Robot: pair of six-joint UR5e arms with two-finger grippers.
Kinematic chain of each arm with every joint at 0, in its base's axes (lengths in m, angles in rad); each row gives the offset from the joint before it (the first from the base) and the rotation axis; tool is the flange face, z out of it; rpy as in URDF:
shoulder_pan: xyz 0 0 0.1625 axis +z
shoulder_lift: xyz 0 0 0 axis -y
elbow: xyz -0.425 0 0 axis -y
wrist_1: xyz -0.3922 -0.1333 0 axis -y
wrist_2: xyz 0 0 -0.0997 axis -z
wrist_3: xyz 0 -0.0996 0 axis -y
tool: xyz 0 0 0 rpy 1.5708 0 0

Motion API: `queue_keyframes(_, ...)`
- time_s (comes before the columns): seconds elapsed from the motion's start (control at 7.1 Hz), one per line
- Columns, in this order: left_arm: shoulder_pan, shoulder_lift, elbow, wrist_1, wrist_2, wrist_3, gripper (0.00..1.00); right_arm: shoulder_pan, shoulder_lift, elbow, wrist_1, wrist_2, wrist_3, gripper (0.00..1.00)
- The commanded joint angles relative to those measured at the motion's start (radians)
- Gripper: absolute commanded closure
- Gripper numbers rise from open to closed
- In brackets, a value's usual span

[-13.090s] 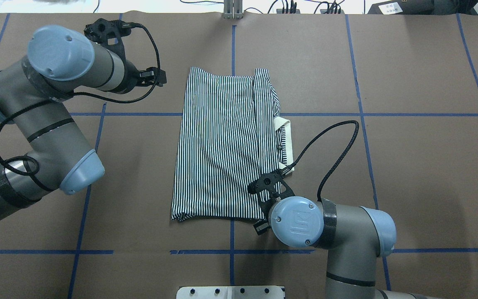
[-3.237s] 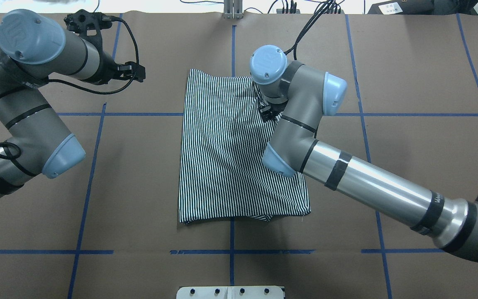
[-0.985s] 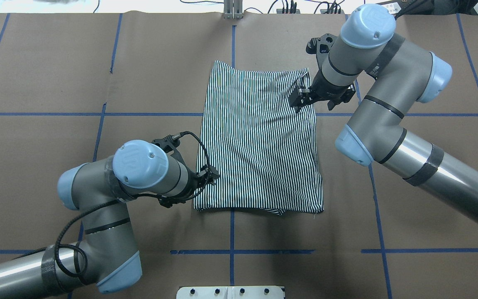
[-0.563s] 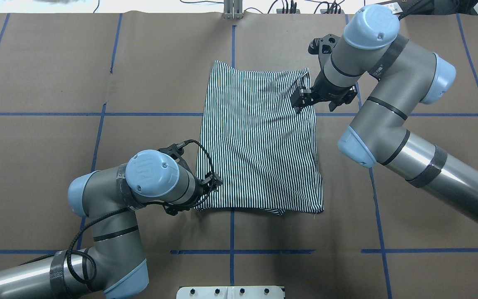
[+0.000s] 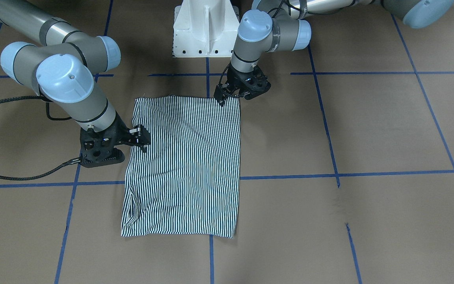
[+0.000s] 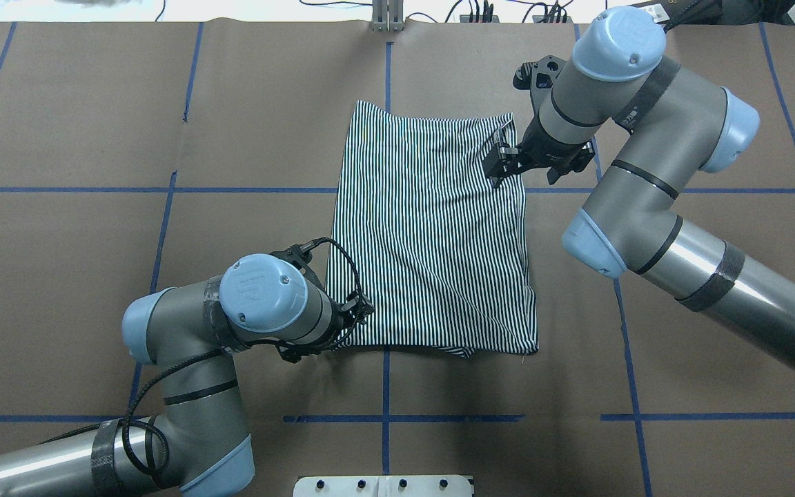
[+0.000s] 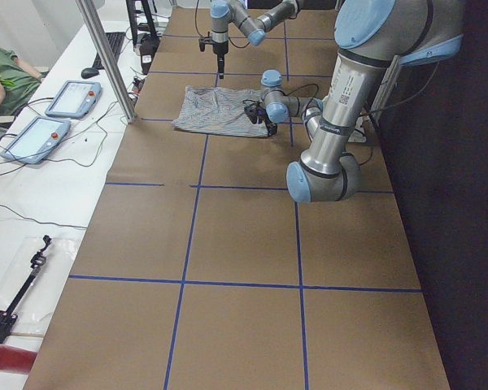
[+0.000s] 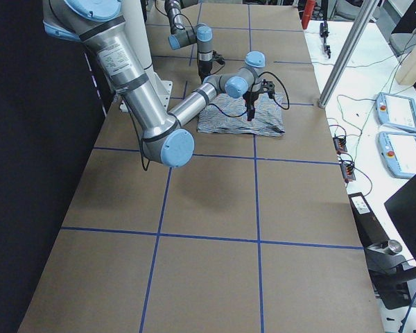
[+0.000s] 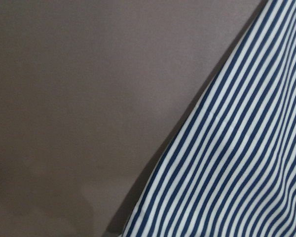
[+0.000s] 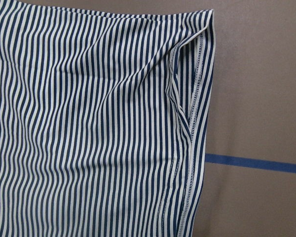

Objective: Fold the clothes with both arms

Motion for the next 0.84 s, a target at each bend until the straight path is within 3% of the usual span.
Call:
queue_keyframes(0.0,0.000,-0.013,0.020,0.000,0.002,0.000,0.10,0.000,0.000,0.000,0.003,0.001,0.000,0.00)
queue_keyframes(0.28,-0.001,-0.012,0.020,0.002,0.002,0.000,0.19,0.000,-0.002,0.000,0.003,0.001,0.000,0.00)
queue_keyframes(0.42,-0.001,-0.012,0.017,0.006,0.002,0.000,0.32,0.000,-0.002,0.000,0.003,0.001,0.000,0.00)
queue_keyframes(0.7,-0.001,-0.010,0.017,0.008,0.028,0.000,0.86,0.000,-0.021,0.020,0.003,0.001,0.000,0.00)
